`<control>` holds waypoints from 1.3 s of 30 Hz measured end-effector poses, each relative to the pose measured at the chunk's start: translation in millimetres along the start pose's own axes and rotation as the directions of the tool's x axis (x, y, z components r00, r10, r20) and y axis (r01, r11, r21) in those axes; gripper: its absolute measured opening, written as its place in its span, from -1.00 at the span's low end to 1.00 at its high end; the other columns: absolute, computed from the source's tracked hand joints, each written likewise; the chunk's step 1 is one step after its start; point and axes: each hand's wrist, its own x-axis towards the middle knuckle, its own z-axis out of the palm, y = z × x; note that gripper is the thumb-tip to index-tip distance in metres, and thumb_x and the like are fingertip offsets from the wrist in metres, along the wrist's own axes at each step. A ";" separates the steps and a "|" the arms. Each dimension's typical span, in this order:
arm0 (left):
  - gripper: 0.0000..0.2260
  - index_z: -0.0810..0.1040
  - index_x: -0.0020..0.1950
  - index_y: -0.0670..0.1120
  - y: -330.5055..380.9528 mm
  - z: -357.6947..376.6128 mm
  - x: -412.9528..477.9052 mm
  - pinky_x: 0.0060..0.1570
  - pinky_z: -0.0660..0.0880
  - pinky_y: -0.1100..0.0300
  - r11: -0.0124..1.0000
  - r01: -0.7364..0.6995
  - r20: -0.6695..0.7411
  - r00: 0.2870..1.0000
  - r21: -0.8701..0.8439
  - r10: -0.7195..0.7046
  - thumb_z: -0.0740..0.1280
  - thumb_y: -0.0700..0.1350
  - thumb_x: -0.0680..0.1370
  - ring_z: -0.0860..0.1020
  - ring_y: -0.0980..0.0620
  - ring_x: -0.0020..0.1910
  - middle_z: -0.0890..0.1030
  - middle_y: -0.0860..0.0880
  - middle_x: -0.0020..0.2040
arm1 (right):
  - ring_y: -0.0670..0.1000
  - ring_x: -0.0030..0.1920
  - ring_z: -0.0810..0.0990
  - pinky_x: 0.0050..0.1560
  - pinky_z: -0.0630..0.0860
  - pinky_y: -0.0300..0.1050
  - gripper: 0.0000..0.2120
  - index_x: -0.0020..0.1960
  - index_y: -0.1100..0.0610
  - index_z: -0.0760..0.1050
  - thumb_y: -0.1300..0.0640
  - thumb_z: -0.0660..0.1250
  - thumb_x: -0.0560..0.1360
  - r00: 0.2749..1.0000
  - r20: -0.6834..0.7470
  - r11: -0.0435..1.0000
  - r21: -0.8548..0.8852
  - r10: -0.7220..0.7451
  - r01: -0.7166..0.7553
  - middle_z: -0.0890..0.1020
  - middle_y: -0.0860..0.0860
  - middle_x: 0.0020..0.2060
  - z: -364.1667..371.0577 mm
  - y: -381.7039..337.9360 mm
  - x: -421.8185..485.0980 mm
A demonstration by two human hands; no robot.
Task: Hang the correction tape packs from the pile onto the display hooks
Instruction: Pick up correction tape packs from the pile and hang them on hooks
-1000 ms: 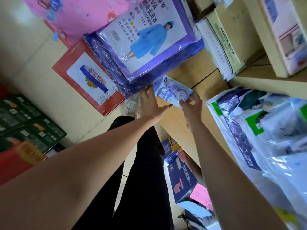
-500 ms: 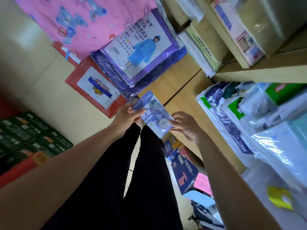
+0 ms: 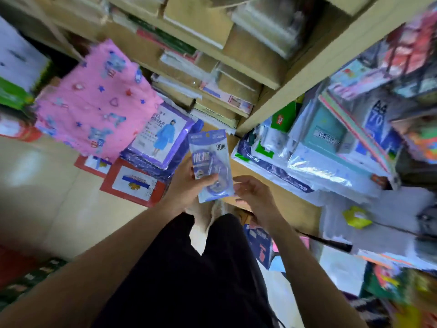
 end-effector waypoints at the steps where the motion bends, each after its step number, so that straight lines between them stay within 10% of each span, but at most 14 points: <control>1: -0.60 0.56 0.20 -0.16 11.9 2.9 -1.7 -0.10 0.54 0.33 0.997 -0.025 0.020 1.000 0.069 0.024 0.55 -0.26 0.40 0.68 0.20 -0.07 0.71 0.06 -0.03 | 0.01 -0.19 0.60 -0.13 0.54 -0.19 -0.80 0.07 0.13 0.60 0.25 0.42 0.45 0.998 -0.051 0.999 -0.034 -0.041 0.039 0.64 0.11 -0.16 -8.7 -1.2 -5.7; 6: -0.70 0.60 0.16 -0.11 78.9 40.5 -11.7 -0.18 0.44 0.41 0.891 -0.292 0.181 0.953 0.347 0.241 0.53 -0.20 0.46 0.61 0.33 -0.15 0.69 0.09 -0.05 | -0.21 -0.30 0.57 -0.14 0.47 -0.37 -0.83 -0.01 0.05 0.58 0.29 0.41 0.51 0.932 -0.262 0.957 -0.209 -0.252 0.200 0.64 0.04 -0.21 -73.5 -9.1 -44.1; 12: -0.66 0.54 -0.03 -0.13 172.4 127.9 -18.8 -0.15 0.49 -0.06 0.658 -0.611 0.439 0.786 0.440 0.436 0.49 0.09 0.40 0.55 -0.11 -0.22 0.63 -0.18 -0.15 | -0.19 -0.28 0.60 -0.13 0.55 -0.19 -0.84 0.02 -0.02 0.60 0.21 0.39 0.51 0.817 -0.406 0.895 -0.351 -0.410 0.275 0.65 -0.10 -0.25 -165.0 -15.1 -88.8; 19: -0.68 0.59 0.03 -0.07 294.8 257.6 -43.2 -0.14 0.53 -0.03 0.444 -0.834 0.596 0.546 0.326 0.589 0.50 0.09 0.40 0.64 -0.05 -0.14 0.69 -0.04 -0.11 | -0.05 -0.16 0.63 -0.10 0.57 -0.11 -0.84 0.09 0.03 0.61 0.18 0.41 0.53 0.613 -0.541 0.816 -0.342 -0.576 0.465 0.67 -0.11 -0.17 -274.5 -56.3 -153.5; 25: -0.72 0.60 0.15 -0.10 369.3 352.8 -82.4 -0.07 0.54 0.30 0.473 -0.878 0.635 0.404 0.068 0.658 0.51 -0.25 0.47 0.67 0.18 -0.04 0.72 0.06 0.00 | 0.05 0.02 0.66 -0.01 0.61 -0.13 -0.56 0.30 0.14 0.49 0.14 0.48 0.46 0.456 -0.541 0.613 -0.147 -0.707 0.776 0.69 0.11 0.07 -336.0 -143.6 -216.1; 31: -0.71 0.58 0.12 -0.02 416.9 419.0 -108.7 -0.04 0.58 0.21 0.453 -0.881 0.575 0.301 -0.138 0.761 0.51 -0.25 0.47 0.70 0.07 0.01 0.73 0.06 0.01 | 0.12 -0.03 0.60 0.00 0.55 0.16 -0.48 0.24 0.17 0.52 0.06 0.58 0.35 0.304 -0.576 0.386 -0.021 -0.758 0.922 0.63 0.37 0.03 -378.7 -216.4 -255.7; 34: -0.73 0.57 0.14 0.02 446.4 432.1 -115.6 -0.07 0.53 0.33 0.308 -0.946 0.555 0.203 -0.103 0.807 0.51 -0.17 0.49 0.67 0.19 -0.01 0.71 0.13 -0.01 | 0.03 -0.06 0.67 -0.10 0.57 -0.17 -0.64 0.17 0.27 0.52 0.22 0.47 0.41 0.233 -0.584 0.318 -0.047 -0.778 0.947 0.70 0.21 0.02 -399.8 -241.8 -272.1; 39: -0.74 0.59 0.20 0.06 503.5 428.6 -102.7 0.05 0.53 0.17 -0.162 -0.972 0.437 -0.072 0.172 0.897 0.38 0.07 0.53 0.61 0.19 0.05 0.66 0.17 0.03 | 0.03 -0.09 0.69 -0.08 0.62 -0.12 -0.66 0.13 0.18 0.55 0.18 0.45 0.37 0.103 -0.625 0.231 -0.126 -0.774 0.965 0.73 0.09 -0.05 -440.0 -286.0 -307.5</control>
